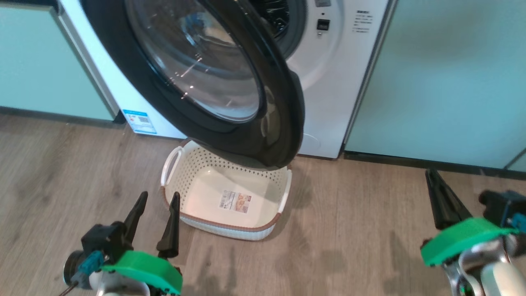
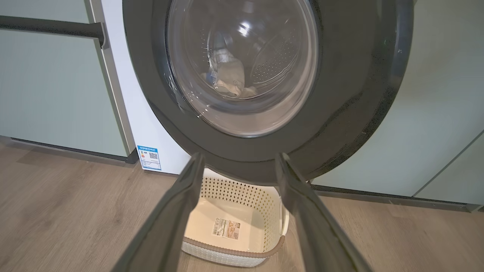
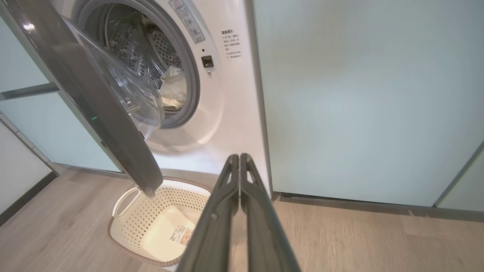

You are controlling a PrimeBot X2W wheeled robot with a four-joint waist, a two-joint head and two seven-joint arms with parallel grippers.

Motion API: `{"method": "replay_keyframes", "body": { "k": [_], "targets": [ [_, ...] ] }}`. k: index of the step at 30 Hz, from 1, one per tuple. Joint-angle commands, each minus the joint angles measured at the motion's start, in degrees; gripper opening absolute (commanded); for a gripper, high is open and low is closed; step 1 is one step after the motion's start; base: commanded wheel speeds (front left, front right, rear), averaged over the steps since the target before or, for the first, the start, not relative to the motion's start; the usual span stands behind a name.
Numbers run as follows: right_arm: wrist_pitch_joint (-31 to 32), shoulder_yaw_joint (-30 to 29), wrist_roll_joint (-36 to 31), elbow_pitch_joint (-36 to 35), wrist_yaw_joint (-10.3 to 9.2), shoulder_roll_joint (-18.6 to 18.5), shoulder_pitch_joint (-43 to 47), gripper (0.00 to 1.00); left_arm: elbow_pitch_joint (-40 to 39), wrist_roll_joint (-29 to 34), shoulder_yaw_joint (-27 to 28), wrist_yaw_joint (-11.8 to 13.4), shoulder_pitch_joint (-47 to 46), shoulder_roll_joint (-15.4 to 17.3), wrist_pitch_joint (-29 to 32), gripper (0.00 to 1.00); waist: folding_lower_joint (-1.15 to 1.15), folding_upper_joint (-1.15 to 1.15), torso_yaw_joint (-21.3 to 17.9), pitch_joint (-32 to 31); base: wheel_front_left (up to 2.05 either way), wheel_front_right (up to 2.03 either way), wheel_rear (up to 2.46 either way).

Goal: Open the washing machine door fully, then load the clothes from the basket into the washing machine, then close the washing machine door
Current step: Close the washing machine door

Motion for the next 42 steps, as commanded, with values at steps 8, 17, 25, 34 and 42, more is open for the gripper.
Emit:
{"method": "replay_keyframes", "body": {
  "k": [8,17,25,34,42],
  "targets": [
    [-3.42,5.86,3.52,6.49,0.21,-1.19,-15.24,0.00,-0.75,0.51,0.87,-0.55,-4.61,0.42,-0.74,1.00,0.00,0.00,3.72,0.39,0.00,0.00,0.00],
    [-7.56,10.90,7.94,11.76,0.21,-2.12,-30.45,0.00,0.35,0.12,-0.05,-1.05,-5.83,0.02,-1.38,1.00,0.00,0.00,6.60,0.28,0.00,0.00,0.00],
    [-7.36,16.48,9.50,9.34,0.21,-1.32,-42.57,0.00,0.66,0.68,-0.16,-0.57,-6.17,0.49,-1.70,1.00,0.00,0.00,7.75,-0.15,0.00,0.00,0.00],
    [-4.75,29.13,12.51,7.36,0.21,1.71,-46.47,0.00,0.54,0.83,-0.61,-0.32,-6.78,0.52,-1.98,1.00,0.00,0.00,8.60,0.32,0.00,0.00,0.00],
    [-4.23,35.95,15.08,9.56,0.21,2.63,-40.07,0.00,0.99,1.14,-0.97,0.15,-7.37,0.32,-2.56,1.00,0.00,0.00,9.27,1.15,0.00,0.00,0.00]
  ]
}}
